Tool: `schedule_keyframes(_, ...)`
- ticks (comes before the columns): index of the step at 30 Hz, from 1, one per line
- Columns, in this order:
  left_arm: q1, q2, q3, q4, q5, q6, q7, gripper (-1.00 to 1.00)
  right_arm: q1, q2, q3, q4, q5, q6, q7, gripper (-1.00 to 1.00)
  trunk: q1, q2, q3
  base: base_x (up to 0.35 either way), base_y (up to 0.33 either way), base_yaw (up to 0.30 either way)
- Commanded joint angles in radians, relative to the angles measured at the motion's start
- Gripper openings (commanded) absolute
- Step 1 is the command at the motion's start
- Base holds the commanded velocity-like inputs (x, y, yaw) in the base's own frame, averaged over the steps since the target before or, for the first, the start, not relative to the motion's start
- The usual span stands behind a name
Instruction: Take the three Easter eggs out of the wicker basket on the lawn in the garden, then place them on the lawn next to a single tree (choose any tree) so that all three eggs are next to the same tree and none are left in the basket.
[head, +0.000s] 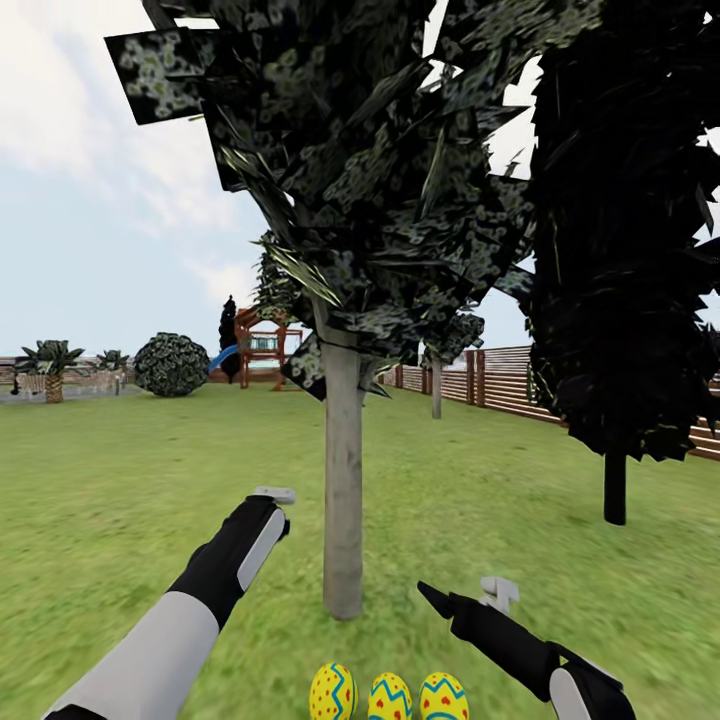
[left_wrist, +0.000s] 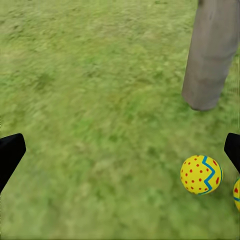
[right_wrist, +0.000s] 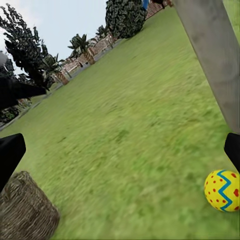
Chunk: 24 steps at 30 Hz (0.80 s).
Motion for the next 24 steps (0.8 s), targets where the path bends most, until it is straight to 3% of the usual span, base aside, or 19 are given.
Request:
schedule_keyframes(1, -0.001, 0.001, -0.003, -0.001, 0.011, 0.002, 0.010, 1.00, -0.001, 0.001, -0.002, 0.000, -0.005, 0.008, 0.001, 1.00, -0.001, 0.000, 0.002, 0.000, 0.000, 0.000)
schedule_keyframes(15, -0.002, -0.002, -0.002, 0.000, 0.011, 0.002, 0.007, 1.00, -0.046, -0.003, -0.001, 0.003, -0.002, 0.074, 0.006, 1.00, -0.007, 0.003, 0.057, 0.000, 0.000, 0.000)
schedule_keyframes(24, -0.002, -0.002, -0.002, 0.000, 0.012, 0.002, 0.007, 1.00, -0.049, -0.002, -0.003, 0.003, 0.004, 0.080, 0.000, 1.00, -0.041, 0.066, 0.078, 0.000, 0.000, 0.035)
